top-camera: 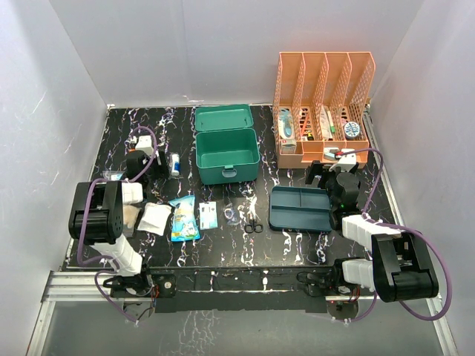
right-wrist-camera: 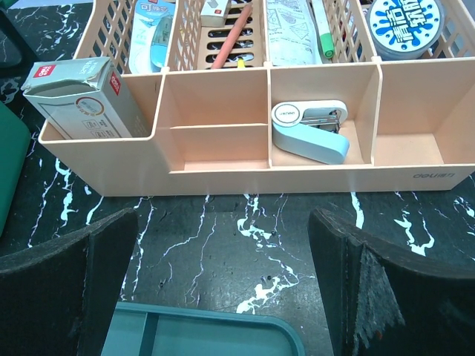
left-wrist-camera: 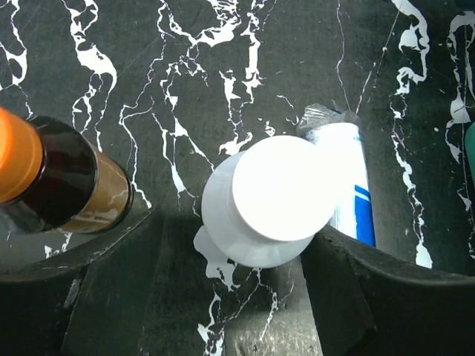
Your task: Organize the medicine kit
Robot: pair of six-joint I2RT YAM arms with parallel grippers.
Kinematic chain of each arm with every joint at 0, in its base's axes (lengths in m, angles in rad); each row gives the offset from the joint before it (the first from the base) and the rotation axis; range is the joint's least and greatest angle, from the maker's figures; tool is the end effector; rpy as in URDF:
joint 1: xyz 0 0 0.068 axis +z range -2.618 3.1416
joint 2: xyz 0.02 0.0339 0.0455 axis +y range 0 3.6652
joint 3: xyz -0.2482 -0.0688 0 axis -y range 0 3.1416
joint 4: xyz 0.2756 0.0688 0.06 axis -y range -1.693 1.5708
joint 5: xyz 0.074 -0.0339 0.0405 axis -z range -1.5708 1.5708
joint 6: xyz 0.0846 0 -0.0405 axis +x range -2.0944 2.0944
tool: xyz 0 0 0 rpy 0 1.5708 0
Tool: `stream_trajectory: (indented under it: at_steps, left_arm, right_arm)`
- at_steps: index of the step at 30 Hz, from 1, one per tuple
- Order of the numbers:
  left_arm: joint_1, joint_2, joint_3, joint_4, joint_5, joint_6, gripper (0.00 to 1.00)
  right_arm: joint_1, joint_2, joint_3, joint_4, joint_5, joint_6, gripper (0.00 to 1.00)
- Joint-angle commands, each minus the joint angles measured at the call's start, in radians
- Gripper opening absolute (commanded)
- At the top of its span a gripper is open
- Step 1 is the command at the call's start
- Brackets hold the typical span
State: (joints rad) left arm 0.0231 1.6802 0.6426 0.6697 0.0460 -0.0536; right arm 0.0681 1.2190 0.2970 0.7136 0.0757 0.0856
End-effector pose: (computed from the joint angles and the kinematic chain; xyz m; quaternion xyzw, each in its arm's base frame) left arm 0.3867 0.0050 0.0964 -0.0186 0.8242 -0.0276 0.5653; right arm 0.3035 0.0143 0.1304 0.0306 0.7760 0.0190 0.6297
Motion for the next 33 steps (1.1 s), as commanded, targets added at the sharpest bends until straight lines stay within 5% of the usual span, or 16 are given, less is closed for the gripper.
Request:
stream_trajectory:
  at_steps: [1,14,22,33]
  left_arm:
    - [-0.007,0.024,0.059,-0.023,-0.01,-0.011,0.66]
    - [-0.023,0.059,0.1,-0.056,0.042,-0.02,0.01]
    - [-0.028,-0.031,0.21,-0.327,0.178,0.079,0.0]
    - [-0.038,-0.094,0.689,-0.98,0.359,0.392,0.0]
  right_arm:
    - [0.005,-0.016,0.013,0.042,0.001,0.011,0.98]
    - [0.006,-0.026,0.002,0.04,-0.005,0.011,0.98]
    - [0.007,-0.065,0.003,-0.005,-0.02,0.009,0.98]
    - [0.007,-0.153,0.032,-0.113,-0.052,0.031,0.98]
